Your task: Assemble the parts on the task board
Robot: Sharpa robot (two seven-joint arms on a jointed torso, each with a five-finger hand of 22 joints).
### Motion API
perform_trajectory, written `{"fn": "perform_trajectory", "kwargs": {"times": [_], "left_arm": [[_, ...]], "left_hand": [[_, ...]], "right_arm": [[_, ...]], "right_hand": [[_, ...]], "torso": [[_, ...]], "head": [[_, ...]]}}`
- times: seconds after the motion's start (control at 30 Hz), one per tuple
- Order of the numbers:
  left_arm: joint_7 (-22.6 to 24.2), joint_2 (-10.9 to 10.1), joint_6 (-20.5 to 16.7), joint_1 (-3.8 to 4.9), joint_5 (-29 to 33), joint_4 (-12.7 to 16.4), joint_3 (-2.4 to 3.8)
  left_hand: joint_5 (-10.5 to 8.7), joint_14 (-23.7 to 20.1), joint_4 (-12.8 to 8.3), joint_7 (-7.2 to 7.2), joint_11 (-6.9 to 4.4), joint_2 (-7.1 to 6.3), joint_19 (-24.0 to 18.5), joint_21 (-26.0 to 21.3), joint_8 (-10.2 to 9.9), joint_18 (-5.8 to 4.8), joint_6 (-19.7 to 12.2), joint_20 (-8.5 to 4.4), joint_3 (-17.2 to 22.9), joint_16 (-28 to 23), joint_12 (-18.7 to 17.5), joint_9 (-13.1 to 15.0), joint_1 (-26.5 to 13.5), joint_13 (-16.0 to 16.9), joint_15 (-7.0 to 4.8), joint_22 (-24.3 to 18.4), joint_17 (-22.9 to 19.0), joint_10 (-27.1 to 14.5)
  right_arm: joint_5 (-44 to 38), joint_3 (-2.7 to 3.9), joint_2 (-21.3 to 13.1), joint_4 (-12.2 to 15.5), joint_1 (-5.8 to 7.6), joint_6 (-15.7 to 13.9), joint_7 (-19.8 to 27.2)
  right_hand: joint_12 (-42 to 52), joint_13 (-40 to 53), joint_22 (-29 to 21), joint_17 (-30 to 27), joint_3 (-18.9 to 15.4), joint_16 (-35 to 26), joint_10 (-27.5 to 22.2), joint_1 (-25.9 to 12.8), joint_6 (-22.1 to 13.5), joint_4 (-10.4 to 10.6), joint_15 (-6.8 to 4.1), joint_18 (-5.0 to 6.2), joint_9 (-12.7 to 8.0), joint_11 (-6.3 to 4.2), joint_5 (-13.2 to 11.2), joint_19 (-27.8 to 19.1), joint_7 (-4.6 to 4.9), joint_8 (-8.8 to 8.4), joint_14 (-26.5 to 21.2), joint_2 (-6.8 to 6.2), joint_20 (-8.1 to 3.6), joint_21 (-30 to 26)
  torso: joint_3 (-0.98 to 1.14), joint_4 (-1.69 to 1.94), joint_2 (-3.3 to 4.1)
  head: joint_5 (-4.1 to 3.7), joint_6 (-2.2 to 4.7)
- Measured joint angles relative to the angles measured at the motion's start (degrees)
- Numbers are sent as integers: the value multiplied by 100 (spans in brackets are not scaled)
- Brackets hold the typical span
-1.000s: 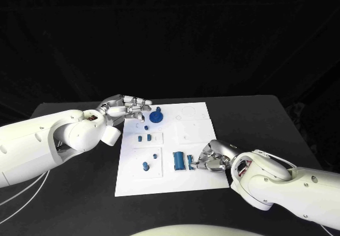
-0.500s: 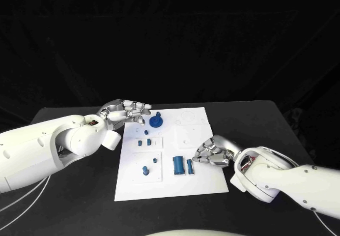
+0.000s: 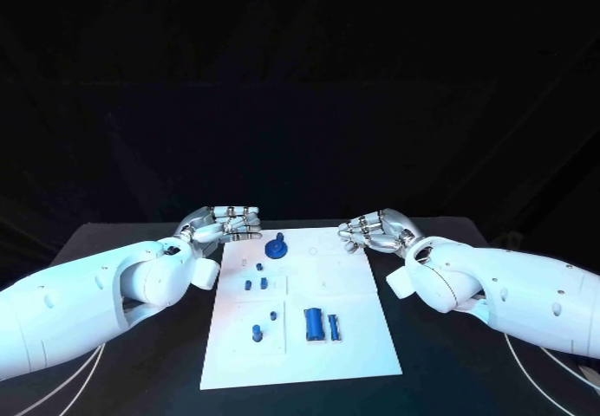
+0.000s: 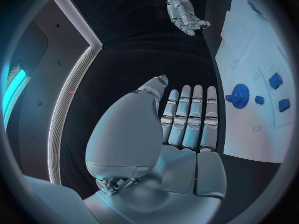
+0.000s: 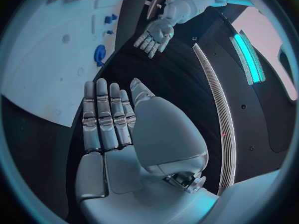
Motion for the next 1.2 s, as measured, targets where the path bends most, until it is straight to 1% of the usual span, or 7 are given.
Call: {"fn": "perform_trajectory", "kwargs": {"times": [0.2, 0.33, 0.5, 0.63, 0.83, 1.0, 1.2], "left_arm": [[262, 269, -237, -153, 257, -275, 1], [373, 363, -362, -217, 367, -403, 1], [359, 338, -386, -216, 363, -359, -3], [366, 337, -496, -240, 354, -210, -3], [486, 321, -1007, -299, 321, 213, 11], [682, 321, -1688, -375, 268, 640, 14], [921, 319, -2448, -426, 205, 944, 18]], "left_hand": [[0, -146, 5, -29, 79, 137, 0, -391, 0, -90, -30, 0, -375, -203, -29, -105, 63, -55, 103, -455, -361, -205], [-7, -244, -2, -26, 89, 198, -42, -410, -18, -92, -96, -12, -415, -213, -40, -119, 3, -71, 108, -524, -422, -308], [-302, -1139, -162, -144, -84, 414, -805, -601, -216, -182, -1013, -284, -576, -399, -228, -303, -1416, -249, -54, -731, -543, -1293], [-511, -1794, -282, -247, -227, 600, -1359, -657, -287, -270, -1688, -491, -696, -459, -283, -388, -2447, -330, -175, -881, -728, -2016], [-772, -2599, -468, -561, -397, 735, -2043, -701, -333, -412, -2521, -745, -989, -502, -331, -446, -3721, -387, -339, -1065, -970, -2908], [-954, -3168, -731, -684, -629, 783, -2526, -726, -358, -448, -3107, -923, -1131, -526, -361, -461, -4617, -402, -625, -1214, -1055, -3535], [-1129, -3695, -918, -743, -866, 804, -2975, -725, -356, -718, -3656, -1087, -1205, -526, -361, -470, -5451, -407, -778, -1534, -1094, -4117]], "right_arm": [[638, 27, 350, -773, 8, 193, 445], [827, 35, 450, -991, 7, 269, 600], [835, 63, 405, -904, -19, 227, 591], [892, 148, 326, -663, -126, 96, 604], [1140, 406, 138, 64, -398, -423, 785], [1470, 584, -36, 656, -643, -1056, 1047], [1803, 694, -142, 1015, -778, -1682, 1314]], "right_hand": [[-410, -1114, -1302, -922, 117, -791, 207, -106, 30, -219, 148, 0, -536, 75, 0, 8, 52, 0, 241, 20, 167, -372], [-436, -1370, -1680, -1147, 124, -882, 206, -271, 5, -320, 106, -2, -695, 71, 0, 87, 69, -11, 350, 23, 164, -372], [-646, -1632, -2196, -1288, -82, -1082, -844, -1673, -940, -507, -8, -53, -861, -59, -165, -757, -108, -201, -726, 22, -77, -559], [-721, -1785, -2563, -1394, -281, -1157, -1625, -2683, -1644, -705, -215, -135, -977, -162, -282, -1389, -243, -267, -1525, 26, -250, -626], [-783, -1889, -3011, -1705, -411, -1220, -2569, -3914, -2497, -856, -439, -314, -1194, -452, -482, -2155, -407, -325, -2495, 26, -458, -686], [-795, -1922, -3322, -1828, -442, -1225, -3233, -4772, -3089, -902, -519, -405, -1439, -627, -739, -2691, -663, -333, -3173, 25, -604, -686], [-805, -1937, -3617, -1885, -459, -1225, -3856, -5582, -3651, -918, -554, -673, -1560, -704, -857, -3176, -875, -333, -3813, 27, -905, -707]], "torso": [[-23, 22, -98], [-23, 42, -122], [-17, 52, -136], [19, 129, -223], [80, 257, -376], [98, 298, -420], [106, 313, -436]], "head": [[-7, 166], [23, 227], [24, 221], [23, 243], [34, 281], [35, 285], [36, 287]]}}
